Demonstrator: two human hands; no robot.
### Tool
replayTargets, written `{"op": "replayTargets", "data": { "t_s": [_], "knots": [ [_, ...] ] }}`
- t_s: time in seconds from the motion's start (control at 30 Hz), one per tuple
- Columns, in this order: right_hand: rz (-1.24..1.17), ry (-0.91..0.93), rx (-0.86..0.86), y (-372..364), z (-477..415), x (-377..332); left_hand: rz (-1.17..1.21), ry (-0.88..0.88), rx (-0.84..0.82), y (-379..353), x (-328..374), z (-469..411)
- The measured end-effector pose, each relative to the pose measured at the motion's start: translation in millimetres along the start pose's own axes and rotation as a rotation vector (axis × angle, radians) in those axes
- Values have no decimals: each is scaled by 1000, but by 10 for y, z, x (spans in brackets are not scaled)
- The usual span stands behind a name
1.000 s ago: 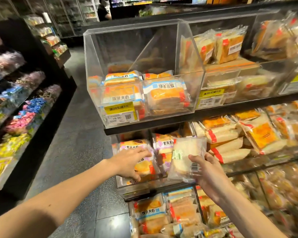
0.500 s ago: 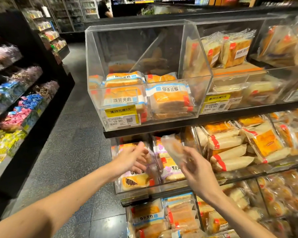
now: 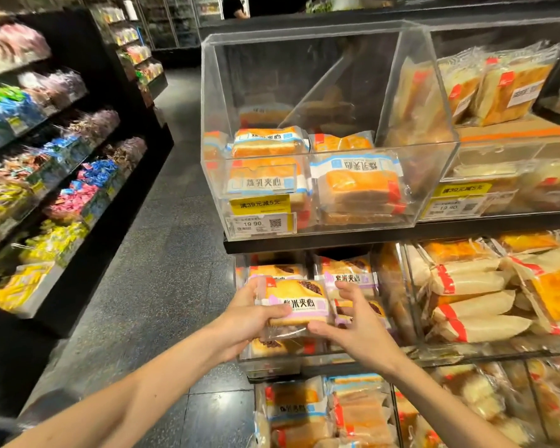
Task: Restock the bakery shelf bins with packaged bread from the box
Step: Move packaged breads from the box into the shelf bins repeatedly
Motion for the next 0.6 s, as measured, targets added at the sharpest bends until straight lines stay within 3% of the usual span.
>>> {"op": "replayTargets", "data": {
  "t_s": [0.1, 0.27, 0.47, 0.6],
  "knots": [
    [-116, -73, -22, -112, -170, -52, -211, -158, 132, -9, 33, -20],
    [-29, -64, 85, -224, -447, -127, -921, -471, 173, -73, 49, -67],
    [229, 22, 172, -362, -716, -249, -1710, -351, 133, -107, 1, -284],
    [394, 44, 171, -376, -805, -352, -1908, -285, 121, -155, -2, -396]
  ]
}}
Point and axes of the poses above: each hand's wrist, its own z-axis away from the middle knuckle, its own y-axis out of the back of the hand, x = y × z, the point moved 3 cm from there along -z, towards the middle knuckle, and after that the axes turned 7 degrees about -y, right-handed, at the moved point
